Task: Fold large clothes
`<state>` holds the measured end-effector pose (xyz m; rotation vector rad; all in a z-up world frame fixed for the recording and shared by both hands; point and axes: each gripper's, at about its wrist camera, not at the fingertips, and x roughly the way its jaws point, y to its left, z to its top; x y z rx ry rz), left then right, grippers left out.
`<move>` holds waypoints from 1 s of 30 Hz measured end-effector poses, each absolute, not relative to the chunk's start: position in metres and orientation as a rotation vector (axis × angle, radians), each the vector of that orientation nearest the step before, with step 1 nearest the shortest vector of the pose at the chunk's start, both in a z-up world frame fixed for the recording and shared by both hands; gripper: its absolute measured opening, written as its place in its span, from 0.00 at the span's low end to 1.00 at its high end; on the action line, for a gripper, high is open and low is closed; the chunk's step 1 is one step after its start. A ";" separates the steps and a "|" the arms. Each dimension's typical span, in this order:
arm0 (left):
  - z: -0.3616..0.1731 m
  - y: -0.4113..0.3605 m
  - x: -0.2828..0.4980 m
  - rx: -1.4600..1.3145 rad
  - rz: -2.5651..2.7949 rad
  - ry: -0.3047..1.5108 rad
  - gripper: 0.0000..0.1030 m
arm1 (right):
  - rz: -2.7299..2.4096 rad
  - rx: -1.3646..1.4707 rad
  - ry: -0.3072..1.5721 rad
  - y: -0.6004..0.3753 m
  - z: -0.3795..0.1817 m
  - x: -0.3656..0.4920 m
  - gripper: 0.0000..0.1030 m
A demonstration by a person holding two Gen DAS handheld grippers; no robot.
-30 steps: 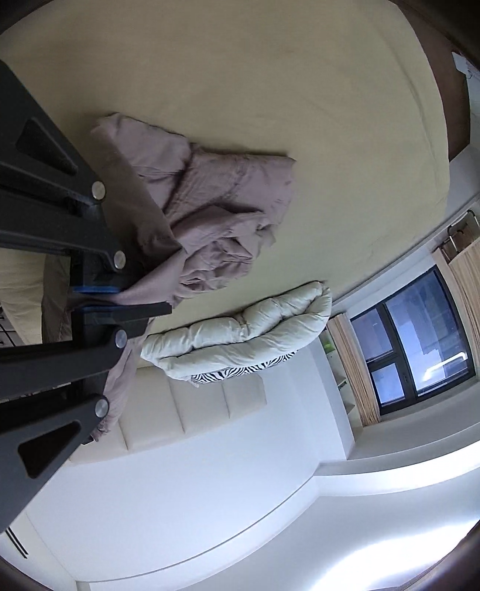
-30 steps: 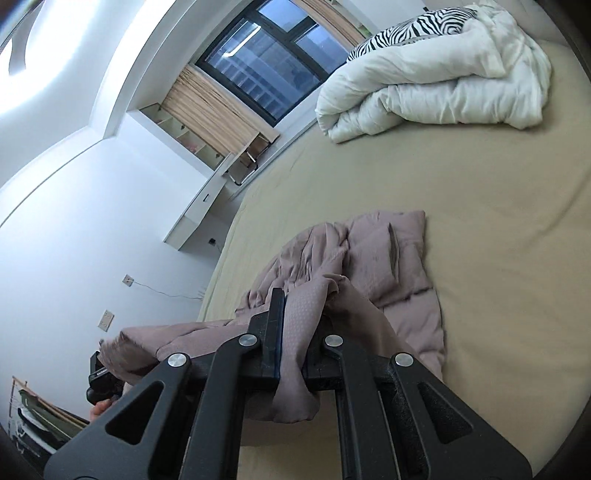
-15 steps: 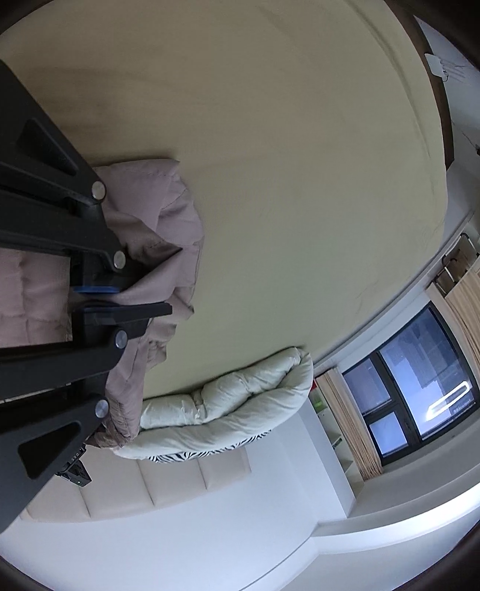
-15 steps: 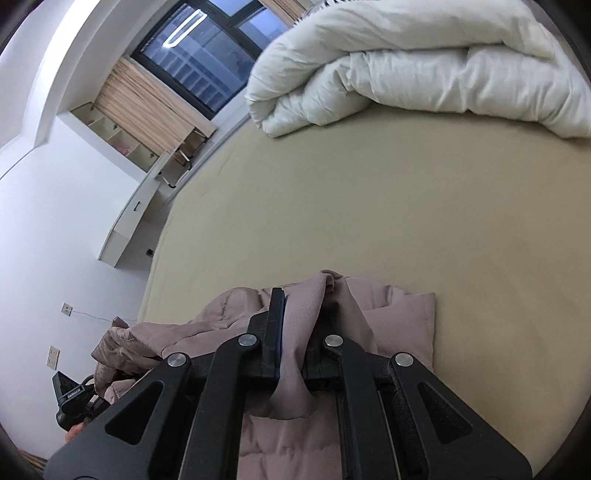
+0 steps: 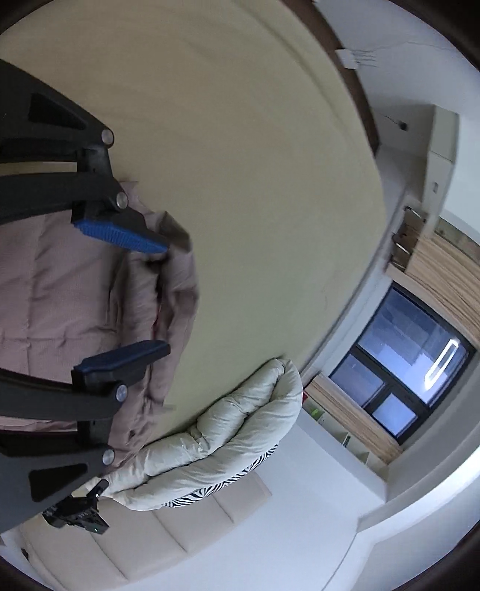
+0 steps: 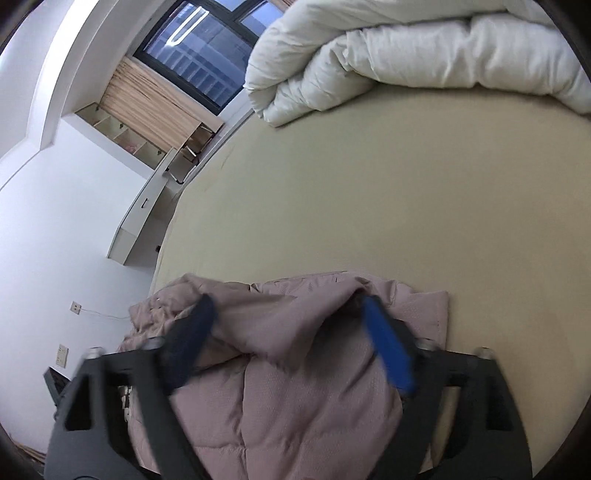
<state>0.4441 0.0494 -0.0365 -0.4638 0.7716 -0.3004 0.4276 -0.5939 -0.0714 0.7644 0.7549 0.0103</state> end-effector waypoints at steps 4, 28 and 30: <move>-0.016 0.001 0.434 -0.268 -0.339 0.731 0.51 | 0.012 0.677 0.823 -0.571 -0.046 0.428 1.00; -0.159 -0.115 0.545 0.161 -0.266 0.897 0.53 | 0.000 0.193 1.073 -0.433 -0.148 0.582 0.92; -0.161 -0.114 0.545 0.152 -0.268 0.896 0.53 | -0.002 0.186 1.068 -0.432 -0.151 0.576 0.92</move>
